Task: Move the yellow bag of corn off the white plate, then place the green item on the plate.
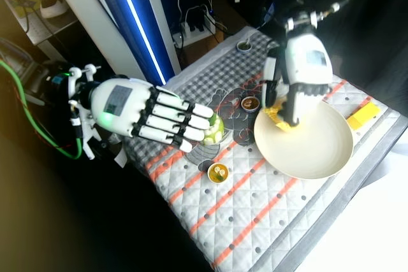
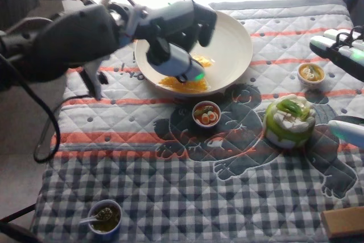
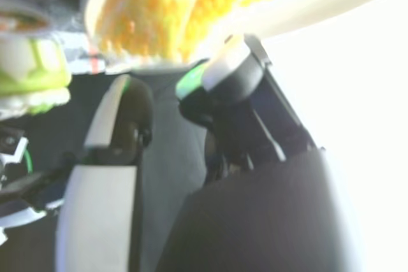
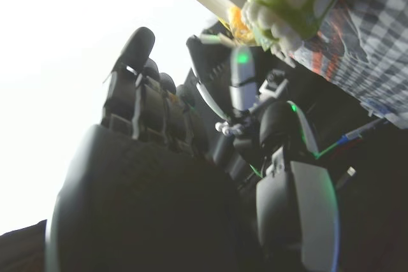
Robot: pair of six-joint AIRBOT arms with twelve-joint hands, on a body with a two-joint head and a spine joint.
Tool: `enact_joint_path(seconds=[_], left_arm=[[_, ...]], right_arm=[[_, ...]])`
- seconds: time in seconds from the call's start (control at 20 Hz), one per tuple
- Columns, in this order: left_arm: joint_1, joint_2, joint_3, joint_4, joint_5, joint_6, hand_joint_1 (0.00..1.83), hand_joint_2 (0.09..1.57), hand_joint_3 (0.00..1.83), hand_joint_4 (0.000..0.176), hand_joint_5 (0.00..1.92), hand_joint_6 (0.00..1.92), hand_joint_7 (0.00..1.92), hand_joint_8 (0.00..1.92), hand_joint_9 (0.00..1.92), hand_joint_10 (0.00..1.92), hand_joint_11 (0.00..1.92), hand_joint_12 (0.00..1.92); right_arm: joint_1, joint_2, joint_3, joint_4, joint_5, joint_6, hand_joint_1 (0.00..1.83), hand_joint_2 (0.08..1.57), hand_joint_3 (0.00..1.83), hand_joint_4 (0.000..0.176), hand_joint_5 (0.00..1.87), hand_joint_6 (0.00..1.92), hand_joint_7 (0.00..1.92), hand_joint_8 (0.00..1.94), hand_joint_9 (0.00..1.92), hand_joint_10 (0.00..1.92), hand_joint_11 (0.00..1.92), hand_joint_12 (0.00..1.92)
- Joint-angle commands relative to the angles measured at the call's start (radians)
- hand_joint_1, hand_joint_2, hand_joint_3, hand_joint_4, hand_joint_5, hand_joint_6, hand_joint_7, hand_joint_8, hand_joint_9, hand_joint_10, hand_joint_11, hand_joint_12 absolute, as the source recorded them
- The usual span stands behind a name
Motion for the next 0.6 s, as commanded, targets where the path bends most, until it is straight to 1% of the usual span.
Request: enact_joint_path(seconds=[0.0, 0.05, 0.1, 0.2, 0.25, 0.3, 0.35, 0.4, 0.45, 0.5, 0.55], left_arm=[[-0.019, 0.004, -0.006, 0.01, -0.093, -0.005, 1.06, 1.11, 0.72, 0.0, 0.34, 1.86, 0.72, 1.92, 1.07, 1.92, 1.21, 1.92], [-0.021, 0.007, -0.007, 0.017, -0.093, -0.006, 1.06, 1.11, 0.72, 0.0, 0.35, 1.86, 0.72, 1.92, 1.07, 1.92, 1.21, 1.92], [-0.022, 0.007, -0.008, 0.021, -0.091, -0.006, 1.06, 1.1, 0.73, 0.0, 0.35, 1.86, 0.72, 1.92, 1.07, 1.92, 1.21, 1.92], [-0.022, 0.008, -0.008, 0.027, -0.078, -0.005, 1.06, 1.1, 0.73, 0.0, 0.35, 1.86, 0.72, 1.92, 1.07, 1.92, 1.21, 1.92], [-0.021, 0.008, -0.007, 0.027, -0.073, -0.005, 0.81, 0.97, 0.32, 0.071, 0.07, 0.42, 0.14, 0.38, 0.21, 0.38, 0.24, 1.09], [-0.021, 0.005, 0.0, 0.026, -0.062, -0.005, 0.76, 0.99, 0.08, 0.109, 0.01, 0.08, 0.03, 0.08, 0.04, 0.08, 0.05, 0.52], [-0.021, 0.0, 0.007, 0.023, -0.055, -0.006, 0.72, 1.01, 0.02, 0.136, 0.0, 0.02, 0.0, 0.01, 0.01, 0.01, 0.01, 0.29], [-0.021, -0.002, 0.01, 0.019, -0.053, -0.006, 0.7, 1.0, 0.0, 0.158, 0.0, 0.0, 0.0, 0.0, 0.0, 0.0, 0.0, 0.24], [-0.019, -0.005, 0.016, 0.011, -0.05, -0.006, 0.7, 1.01, 0.0, 0.159, 0.0, 0.0, 0.0, 0.0, 0.0, 0.0, 0.0, 0.17], [-0.017, -0.006, 0.017, 0.01, -0.049, -0.006, 0.72, 1.0, 0.0, 0.151, 0.0, 0.0, 0.0, 0.0, 0.0, 0.0, 0.0, 0.2], [-0.016, -0.006, 0.017, 0.01, -0.049, -0.006, 0.73, 1.01, 0.0, 0.144, 0.0, 0.0, 0.0, 0.0, 0.0, 0.0, 0.0, 0.29]], right_arm=[[0.002, -0.003, 0.004, -0.006, 0.12, 0.005, 0.5, 1.29, 0.0, 0.013, 0.02, 0.0, 0.02, 0.0, 0.06, 0.01, 0.0, 0.91], [0.002, -0.003, 0.004, -0.005, 0.12, 0.005, 0.51, 1.29, 0.0, 0.009, 0.02, 0.0, 0.02, 0.0, 0.07, 0.01, 0.0, 0.91], [0.002, -0.003, 0.004, -0.005, 0.121, 0.007, 0.52, 1.29, 0.0, 0.01, 0.03, 0.01, 0.02, 0.0, 0.08, 0.01, 0.0, 0.9], [0.002, -0.003, 0.004, -0.005, 0.121, 0.008, 0.5, 1.29, 0.0, 0.003, 0.03, 0.0, 0.03, 0.0, 0.08, 0.01, 0.0, 0.89], [0.002, -0.003, 0.004, -0.005, 0.121, 0.008, 0.5, 1.29, 0.0, 0.0, 0.02, 0.0, 0.03, 0.0, 0.08, 0.01, 0.0, 0.88], [0.002, -0.004, 0.004, -0.005, 0.121, 0.009, 0.5, 1.29, 0.0, 0.0, 0.02, 0.0, 0.03, 0.0, 0.07, 0.01, 0.0, 0.82], [0.002, -0.005, 0.004, -0.005, 0.121, 0.009, 0.51, 1.29, 0.0, 0.0, 0.03, 0.0, 0.04, 0.0, 0.08, 0.01, 0.0, 0.79], [0.002, -0.005, 0.004, -0.005, 0.121, 0.009, 0.51, 1.29, 0.0, 0.0, 0.03, 0.0, 0.04, 0.0, 0.09, 0.01, 0.0, 0.89], [0.001, -0.006, 0.005, -0.003, 0.121, 0.009, 0.51, 1.29, 0.0, 0.0, 0.04, 0.01, 0.04, 0.0, 0.1, 0.01, 0.0, 0.95], [0.001, -0.006, 0.005, -0.003, 0.121, 0.01, 0.49, 1.29, 0.0, 0.0, 0.03, 0.0, 0.03, 0.0, 0.08, 0.01, 0.0, 0.96], [0.0, -0.006, 0.005, -0.003, 0.121, 0.011, 0.5, 1.29, 0.0, 0.0, 0.02, 0.0, 0.02, 0.0, 0.07, 0.0, 0.0, 0.95]])
